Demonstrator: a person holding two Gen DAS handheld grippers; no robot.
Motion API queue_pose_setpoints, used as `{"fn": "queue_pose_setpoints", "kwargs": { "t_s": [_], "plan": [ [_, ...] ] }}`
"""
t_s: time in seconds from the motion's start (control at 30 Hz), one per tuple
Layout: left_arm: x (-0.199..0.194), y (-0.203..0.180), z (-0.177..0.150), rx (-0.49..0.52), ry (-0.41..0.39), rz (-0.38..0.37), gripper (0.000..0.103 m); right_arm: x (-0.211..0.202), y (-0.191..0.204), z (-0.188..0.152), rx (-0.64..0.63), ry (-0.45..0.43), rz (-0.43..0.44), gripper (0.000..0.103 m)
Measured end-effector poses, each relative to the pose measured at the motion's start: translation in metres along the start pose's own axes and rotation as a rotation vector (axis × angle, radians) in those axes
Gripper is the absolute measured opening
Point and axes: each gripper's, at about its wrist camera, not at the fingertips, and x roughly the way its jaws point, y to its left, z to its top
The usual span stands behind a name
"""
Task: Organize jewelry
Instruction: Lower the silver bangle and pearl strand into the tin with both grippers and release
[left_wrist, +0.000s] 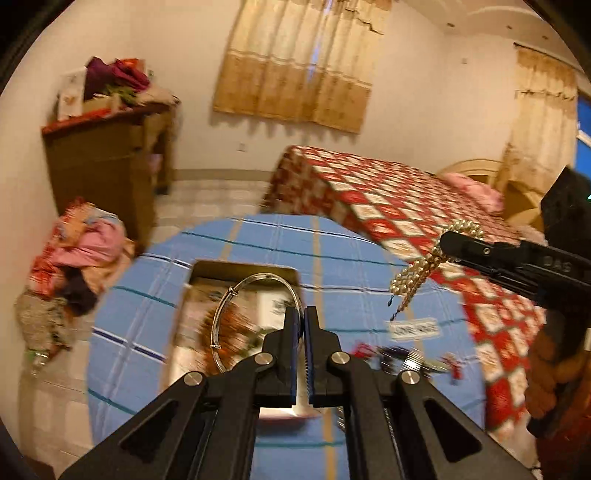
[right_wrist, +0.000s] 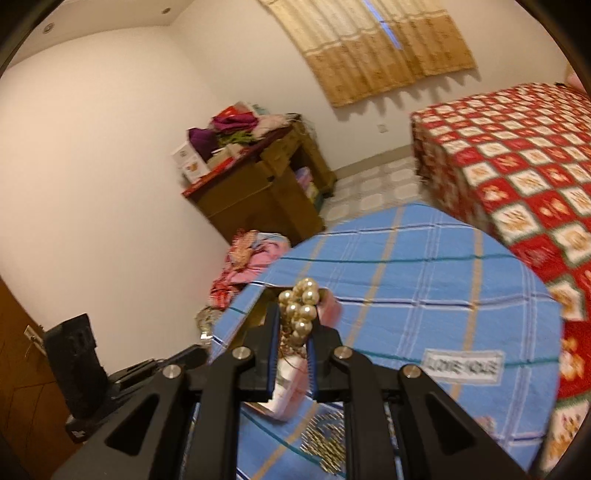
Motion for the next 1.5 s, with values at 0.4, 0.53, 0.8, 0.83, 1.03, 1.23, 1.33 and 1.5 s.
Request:
{"fn": "queue_pose_setpoints", "kwargs": {
  "t_s": [0.4,0.53,0.8,0.83,1.03,1.23,1.33,1.5],
  "plan": [
    [0.094,0.037,0.004,-0.023,0.109,0.123,0.002,0.138,0.009,-0.008,-0.089,0.183,-0.12,0.015],
    [0.108,0.043,0.002,-0.013,0.13,0.155,0.002,0.154,0.005,-0.011,-0.124,0.205,-0.162,0.015],
    [0.123,0.049,-0.003,0.003,0.162,0.216,0.003,0.167,0.007,-0.012,-0.171,0.196,-0.223,0.016],
    [0.124,0.049,-0.003,0.008,0.163,0.225,0.003,0.167,0.006,-0.013,-0.167,0.192,-0.219,0.016],
    [0.119,0.044,-0.001,0.003,0.174,0.26,0.004,0.159,0.013,-0.011,-0.188,0.155,-0.252,0.033],
    [0.094,0.039,-0.001,-0.015,0.143,0.356,0.005,0.121,0.027,-0.011,-0.23,0.041,-0.343,0.073],
    [0.075,0.035,-0.003,-0.039,0.111,0.431,0.006,0.104,0.034,-0.012,-0.234,0.002,-0.389,0.076],
    [0.039,0.025,-0.01,-0.052,0.038,0.555,0.025,0.083,0.05,-0.018,-0.266,-0.047,-0.442,0.085]
  ]
}}
